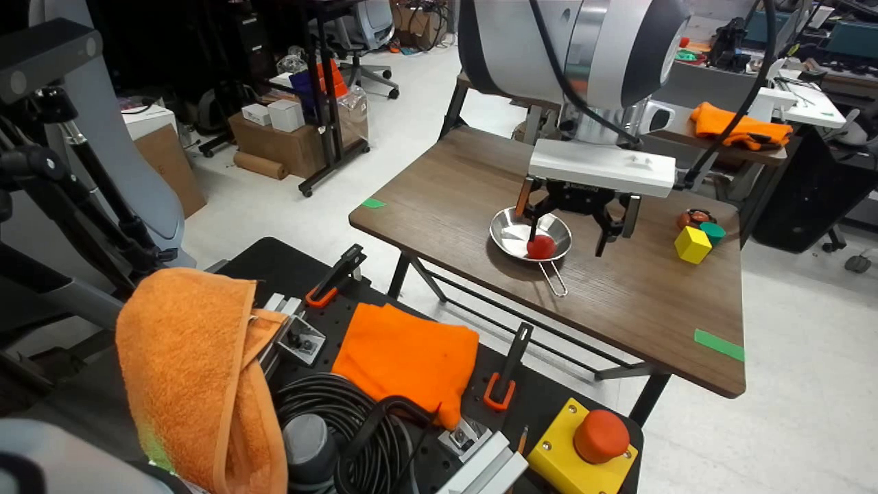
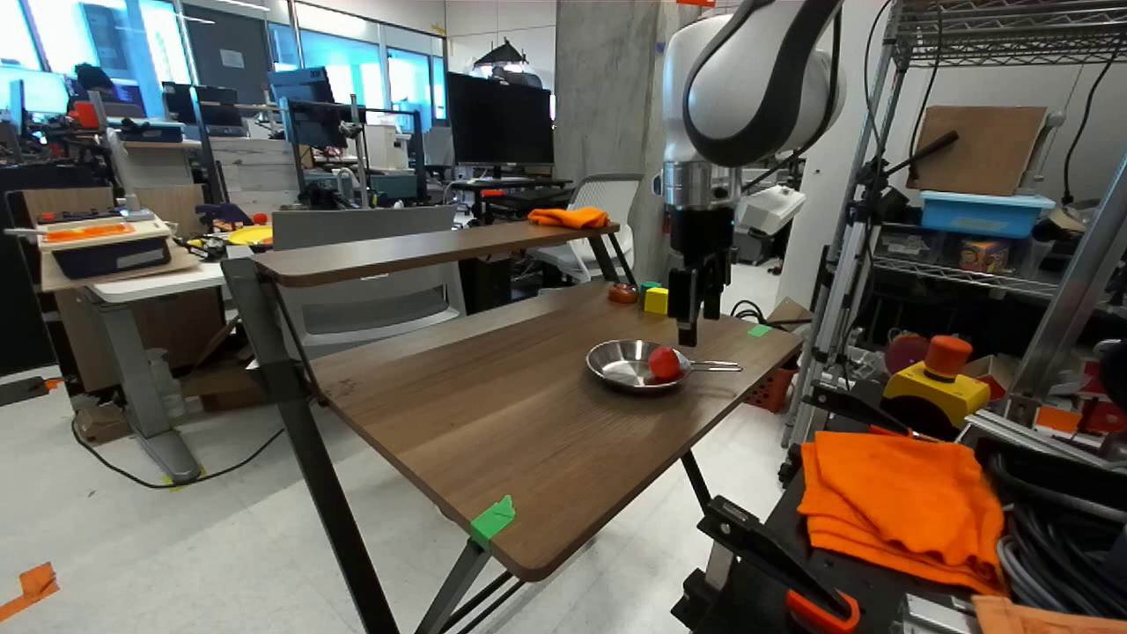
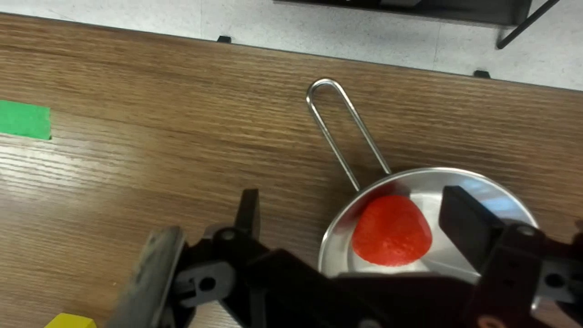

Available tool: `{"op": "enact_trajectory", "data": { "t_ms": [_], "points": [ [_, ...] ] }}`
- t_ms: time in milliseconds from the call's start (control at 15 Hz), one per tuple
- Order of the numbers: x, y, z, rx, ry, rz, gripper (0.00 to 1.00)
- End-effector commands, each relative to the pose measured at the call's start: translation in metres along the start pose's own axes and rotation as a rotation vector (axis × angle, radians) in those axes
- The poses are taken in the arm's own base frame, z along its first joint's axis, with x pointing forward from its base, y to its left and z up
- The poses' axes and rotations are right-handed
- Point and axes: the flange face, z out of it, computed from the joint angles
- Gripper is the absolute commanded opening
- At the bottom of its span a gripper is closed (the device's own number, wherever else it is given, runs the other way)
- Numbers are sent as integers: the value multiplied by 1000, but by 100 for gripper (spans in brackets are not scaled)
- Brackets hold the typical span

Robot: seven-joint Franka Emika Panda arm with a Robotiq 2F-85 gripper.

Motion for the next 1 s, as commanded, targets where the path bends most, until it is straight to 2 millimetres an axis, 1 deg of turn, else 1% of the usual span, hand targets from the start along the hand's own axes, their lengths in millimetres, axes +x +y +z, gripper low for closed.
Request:
{"op": "enact_trajectory", "data": {
  "t_ms": [0, 200, 533, 667, 933],
  "points": [
    [9, 4, 4, -102, 29, 10, 100],
    [6, -10, 0, -90, 49, -135, 100],
    [11, -28, -7, 27, 70, -226, 100],
    [12, -30, -6, 59, 68, -245, 100],
    [11, -28, -4, 103, 54, -269, 100]
  ]
}}
